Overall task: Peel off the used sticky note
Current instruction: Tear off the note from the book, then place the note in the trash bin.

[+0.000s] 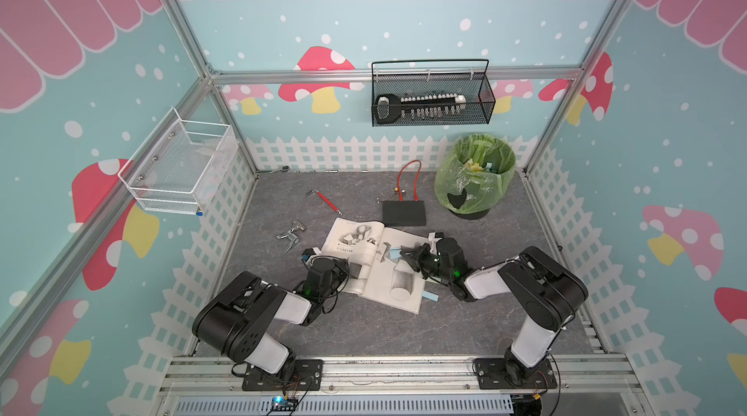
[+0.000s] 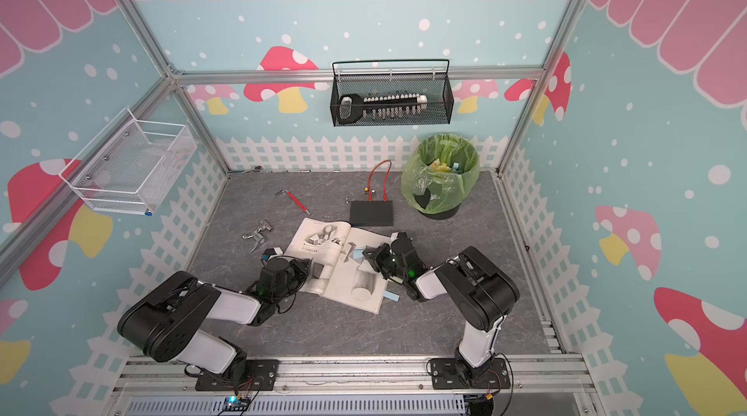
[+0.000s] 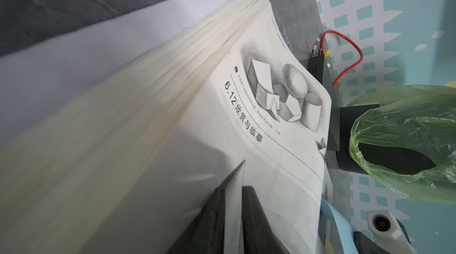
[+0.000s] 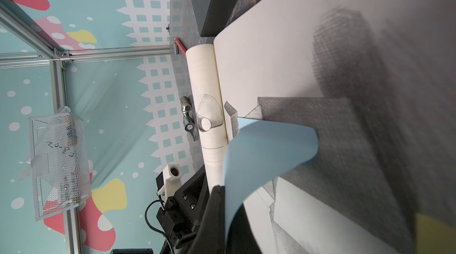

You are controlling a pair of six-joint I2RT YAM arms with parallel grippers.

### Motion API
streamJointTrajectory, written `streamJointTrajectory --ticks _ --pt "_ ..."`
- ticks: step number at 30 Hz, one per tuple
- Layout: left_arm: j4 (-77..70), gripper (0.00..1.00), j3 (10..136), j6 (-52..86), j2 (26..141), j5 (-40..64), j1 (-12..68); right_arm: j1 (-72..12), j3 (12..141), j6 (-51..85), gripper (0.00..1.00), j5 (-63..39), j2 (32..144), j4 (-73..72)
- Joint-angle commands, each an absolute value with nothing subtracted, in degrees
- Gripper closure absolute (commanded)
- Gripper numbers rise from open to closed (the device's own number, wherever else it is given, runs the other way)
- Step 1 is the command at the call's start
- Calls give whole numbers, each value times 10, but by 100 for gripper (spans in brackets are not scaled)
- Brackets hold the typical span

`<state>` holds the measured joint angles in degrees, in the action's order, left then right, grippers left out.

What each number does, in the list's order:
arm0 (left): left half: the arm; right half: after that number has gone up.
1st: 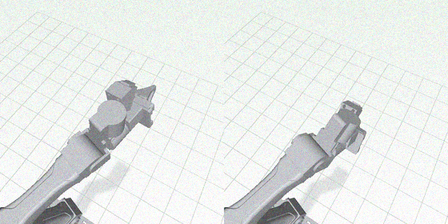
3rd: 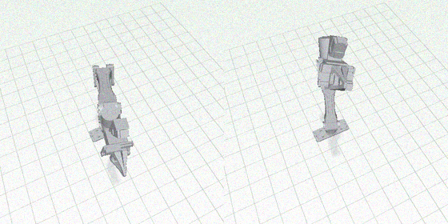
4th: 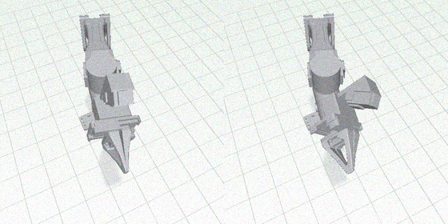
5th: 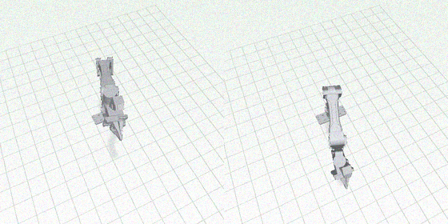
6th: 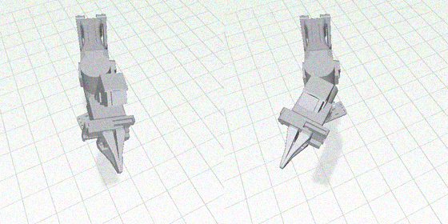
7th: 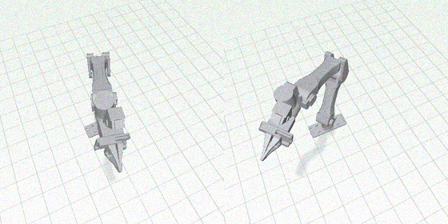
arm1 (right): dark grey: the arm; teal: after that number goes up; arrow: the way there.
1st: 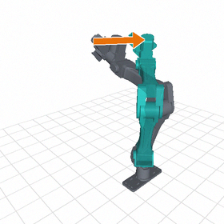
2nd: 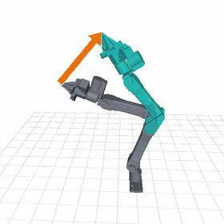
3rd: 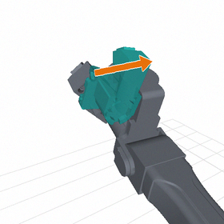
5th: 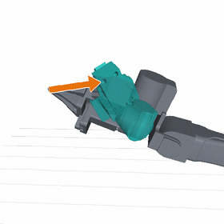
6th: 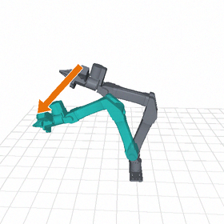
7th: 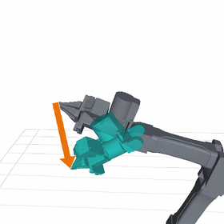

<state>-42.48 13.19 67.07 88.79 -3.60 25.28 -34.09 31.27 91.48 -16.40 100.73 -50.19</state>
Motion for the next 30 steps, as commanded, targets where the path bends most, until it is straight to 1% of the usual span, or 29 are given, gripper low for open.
streamJointTrajectory --ticks 1,6,9,15,19,22,24,30 --pt "-256 81 106 664 922 8 264 -330 319 897 100 -156 990 -503" --pt "-251 81 105 664 920 5 264 -304 320 857 100 -137 927 -458" --pt "-251 81 105 665 919 5 264 -290 330 807 100 -105 867 -390" --pt "-249 81 105 665 916 4 264 -271 394 657 100 -29 740 -228" --pt "-247 81 104 663 911 5 264 -224 478 538 100 28 678 -114" --pt "-245 81 103 662 904 5 264 -163 554 471 100 40 679 -51" --pt "-242 81 102 662 898 5 264 -122 604 442 100 29 704 -24" --pt "-228 81 103 662 878 2 264 -30 716 409 100 -55 829 -4"
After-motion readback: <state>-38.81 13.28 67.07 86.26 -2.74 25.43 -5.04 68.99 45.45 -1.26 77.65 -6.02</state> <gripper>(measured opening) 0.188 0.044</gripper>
